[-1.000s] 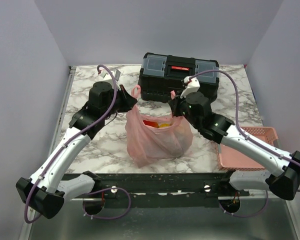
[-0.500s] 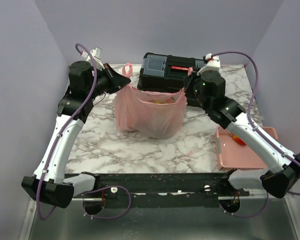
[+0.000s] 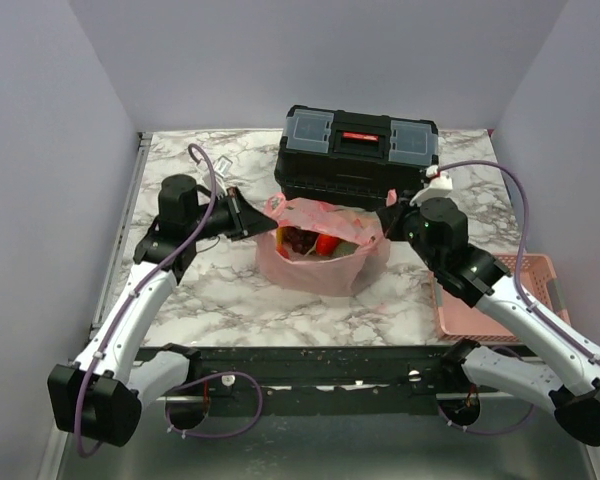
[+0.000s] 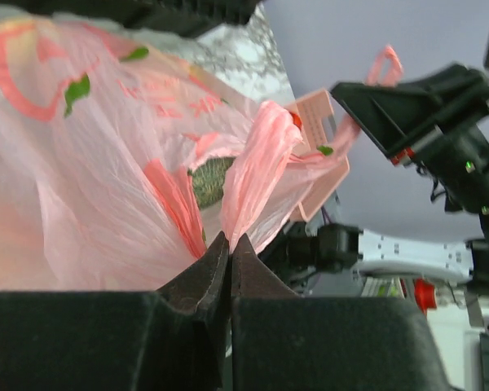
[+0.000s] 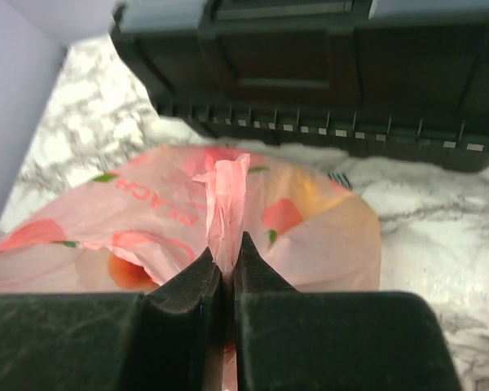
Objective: Take the fake fruits out of the plastic bag
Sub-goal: Adjust the plastic bag at the center of the board.
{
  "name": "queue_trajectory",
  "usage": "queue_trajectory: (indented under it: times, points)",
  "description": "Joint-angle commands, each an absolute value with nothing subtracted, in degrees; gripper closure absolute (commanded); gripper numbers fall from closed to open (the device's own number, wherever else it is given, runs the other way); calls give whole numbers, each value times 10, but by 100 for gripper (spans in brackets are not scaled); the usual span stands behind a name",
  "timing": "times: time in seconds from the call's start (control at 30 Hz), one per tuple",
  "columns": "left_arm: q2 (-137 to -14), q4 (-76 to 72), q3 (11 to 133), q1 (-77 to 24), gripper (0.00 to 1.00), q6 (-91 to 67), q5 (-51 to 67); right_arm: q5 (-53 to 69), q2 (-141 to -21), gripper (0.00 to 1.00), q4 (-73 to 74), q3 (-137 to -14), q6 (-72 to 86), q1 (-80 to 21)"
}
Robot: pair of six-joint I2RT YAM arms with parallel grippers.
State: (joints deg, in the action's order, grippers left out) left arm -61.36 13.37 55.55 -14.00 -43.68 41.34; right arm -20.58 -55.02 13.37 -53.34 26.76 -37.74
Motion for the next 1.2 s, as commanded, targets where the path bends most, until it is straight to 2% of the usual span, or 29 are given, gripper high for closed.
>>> queue_trajectory:
  times: [0.0,0.07,0.1,0.13,0.27,0.4,0.57,0.73,0.83,0.93,1.03,1.17]
  points:
    - [-553,86,471,-141,100,-417,498,-156,-536,87,168,-495,301,-375]
    - [-533,82,445,-141,100,-421,507,-153,-534,75,190,-498,294,-375]
    - [-525,79,436,-141,100,-423,510,-144,-533,61,201,-505,285,-375]
    - [-517,72,424,-142,100,-427,512,-124,-535,52,207,-513,270,-375]
    - [-499,53,402,-142,100,-433,507,-51,-549,20,244,-567,217,-375]
    - [-501,57,396,-142,100,-425,504,-45,-567,1,296,-644,182,-375]
    - [-511,47,373,-142,100,-430,506,-6,-587,0,286,-707,166,-376]
    - [-517,44,352,-143,100,-429,488,125,-645,0,229,-738,195,-377]
    - [-521,29,342,-143,100,-443,486,175,-684,5,172,-720,233,-401]
    - [-528,3,325,-143,100,-461,493,176,-723,16,118,-694,255,-465]
    - [-535,-15,315,-143,100,-476,496,114,-764,32,113,-686,251,-526]
    - [-516,-7,306,-143,100,-480,466,63,-774,44,72,-626,273,-535]
